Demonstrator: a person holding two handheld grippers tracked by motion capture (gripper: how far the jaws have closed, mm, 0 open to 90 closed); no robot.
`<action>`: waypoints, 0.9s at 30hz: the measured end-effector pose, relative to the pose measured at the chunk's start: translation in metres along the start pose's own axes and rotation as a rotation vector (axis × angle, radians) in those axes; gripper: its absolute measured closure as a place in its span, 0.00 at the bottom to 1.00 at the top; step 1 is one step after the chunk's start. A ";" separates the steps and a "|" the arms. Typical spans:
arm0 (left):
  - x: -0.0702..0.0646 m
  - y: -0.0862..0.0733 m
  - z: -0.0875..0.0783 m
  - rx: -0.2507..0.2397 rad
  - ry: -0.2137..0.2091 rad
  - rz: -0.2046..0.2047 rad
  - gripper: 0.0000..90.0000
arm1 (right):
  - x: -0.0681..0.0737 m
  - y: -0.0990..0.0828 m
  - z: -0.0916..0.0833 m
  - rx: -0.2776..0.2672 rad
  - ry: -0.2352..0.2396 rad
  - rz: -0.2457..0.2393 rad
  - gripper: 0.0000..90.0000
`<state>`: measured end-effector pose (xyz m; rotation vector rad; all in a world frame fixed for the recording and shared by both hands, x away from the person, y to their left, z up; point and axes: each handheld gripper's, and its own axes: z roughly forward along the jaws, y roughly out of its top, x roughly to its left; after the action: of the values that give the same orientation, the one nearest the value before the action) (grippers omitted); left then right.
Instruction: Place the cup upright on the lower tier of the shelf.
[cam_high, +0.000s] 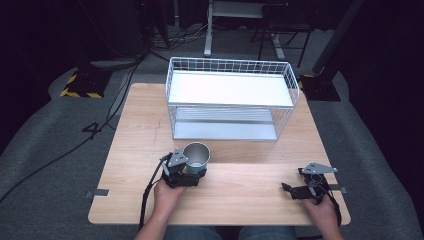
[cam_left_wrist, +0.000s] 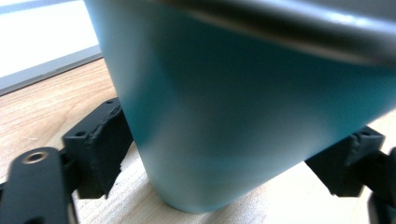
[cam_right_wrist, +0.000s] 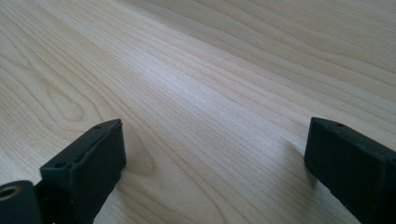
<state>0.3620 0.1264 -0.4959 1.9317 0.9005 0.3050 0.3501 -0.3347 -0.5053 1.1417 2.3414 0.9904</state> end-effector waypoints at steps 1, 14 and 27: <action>-0.001 0.000 0.000 -0.001 0.005 0.003 0.22 | 0.000 0.000 0.000 0.000 0.000 0.000 0.07; -0.001 0.000 -0.001 0.004 0.009 0.019 0.23 | 0.000 0.000 0.000 0.000 0.000 0.000 0.07; -0.006 0.020 -0.008 0.010 0.025 0.041 0.23 | 0.000 0.000 0.000 0.000 0.000 0.000 0.07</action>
<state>0.3621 0.1221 -0.4741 1.9617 0.8804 0.3498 0.3501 -0.3347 -0.5053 1.1415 2.3412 0.9904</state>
